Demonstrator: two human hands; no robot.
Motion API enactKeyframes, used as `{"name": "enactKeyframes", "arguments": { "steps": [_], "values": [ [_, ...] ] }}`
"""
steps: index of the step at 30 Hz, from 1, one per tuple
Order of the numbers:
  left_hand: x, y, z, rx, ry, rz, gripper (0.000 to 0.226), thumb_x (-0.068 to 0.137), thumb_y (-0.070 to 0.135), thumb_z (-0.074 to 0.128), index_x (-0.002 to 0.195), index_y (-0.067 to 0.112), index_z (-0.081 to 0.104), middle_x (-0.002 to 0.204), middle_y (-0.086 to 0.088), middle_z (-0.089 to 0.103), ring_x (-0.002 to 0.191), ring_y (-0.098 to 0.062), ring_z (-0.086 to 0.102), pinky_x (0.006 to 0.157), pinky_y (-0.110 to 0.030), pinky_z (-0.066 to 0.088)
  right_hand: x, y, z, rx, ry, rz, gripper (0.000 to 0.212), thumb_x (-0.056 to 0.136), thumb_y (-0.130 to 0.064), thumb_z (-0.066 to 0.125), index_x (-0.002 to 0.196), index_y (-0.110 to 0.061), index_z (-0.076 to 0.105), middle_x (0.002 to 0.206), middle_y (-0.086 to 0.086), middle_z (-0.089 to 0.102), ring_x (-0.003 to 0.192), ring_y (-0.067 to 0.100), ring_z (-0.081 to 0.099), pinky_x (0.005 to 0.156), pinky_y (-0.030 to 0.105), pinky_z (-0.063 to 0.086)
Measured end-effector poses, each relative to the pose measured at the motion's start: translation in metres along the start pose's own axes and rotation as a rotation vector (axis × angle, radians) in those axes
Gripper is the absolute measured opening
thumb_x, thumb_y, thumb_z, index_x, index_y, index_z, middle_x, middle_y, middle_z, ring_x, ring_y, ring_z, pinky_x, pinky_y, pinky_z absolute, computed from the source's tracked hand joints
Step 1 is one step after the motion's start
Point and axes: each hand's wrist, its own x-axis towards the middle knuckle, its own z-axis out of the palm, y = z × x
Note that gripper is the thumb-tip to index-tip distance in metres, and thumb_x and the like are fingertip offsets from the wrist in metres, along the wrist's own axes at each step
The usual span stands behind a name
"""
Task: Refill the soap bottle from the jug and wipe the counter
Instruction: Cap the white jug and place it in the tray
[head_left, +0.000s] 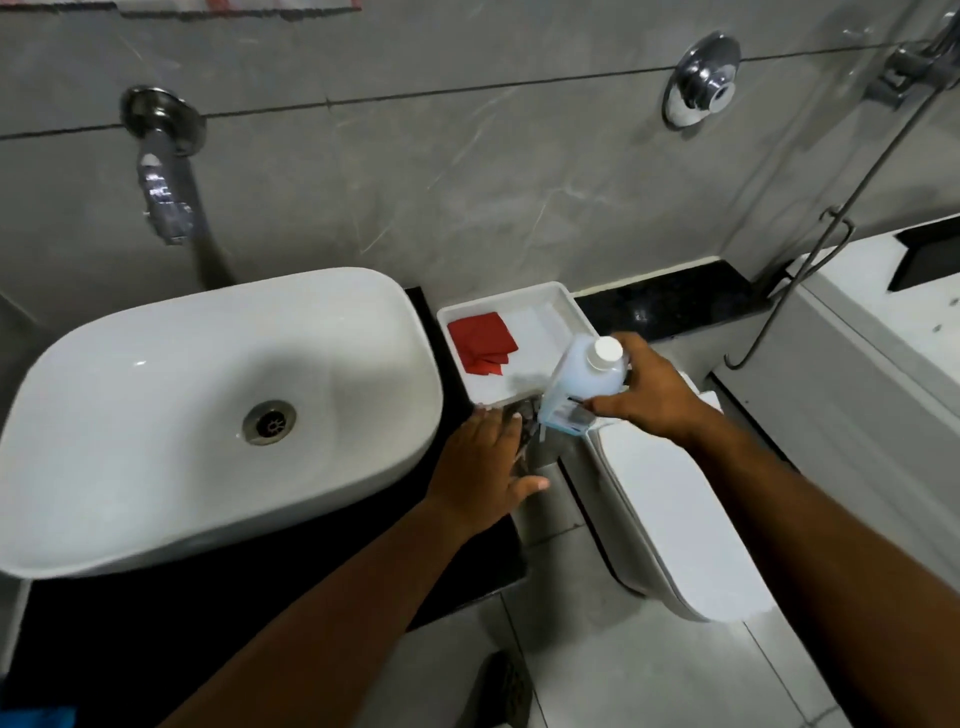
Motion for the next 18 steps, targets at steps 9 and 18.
{"name": "enactKeyframes", "arguments": {
  "steps": [9,18],
  "values": [
    [0.107,-0.045,0.059,0.138,-0.137,-0.091,0.106,0.072,0.086,0.021,0.149,0.019,-0.01,0.158,-0.012,-0.016,0.144,-0.028,-0.019,0.118,-0.046,-0.007,0.154,0.066,-0.007,-0.052,-0.033,-0.023,0.071,0.057,-0.014,0.087,0.114,-0.023,0.048,0.112,0.0,0.058,0.101,0.021,0.056,0.082,0.033,0.046],
    [0.116,-0.055,0.083,0.144,-0.058,-0.123,0.107,0.074,0.087,0.02,0.15,0.013,0.005,0.159,-0.014,0.004,0.147,-0.029,-0.006,0.118,-0.048,-0.003,0.249,0.122,0.029,-0.145,-0.172,0.003,0.076,0.06,-0.006,0.085,0.124,-0.012,0.046,0.123,0.009,0.054,0.106,0.02,0.048,0.089,0.032,0.038]
  ]
}}
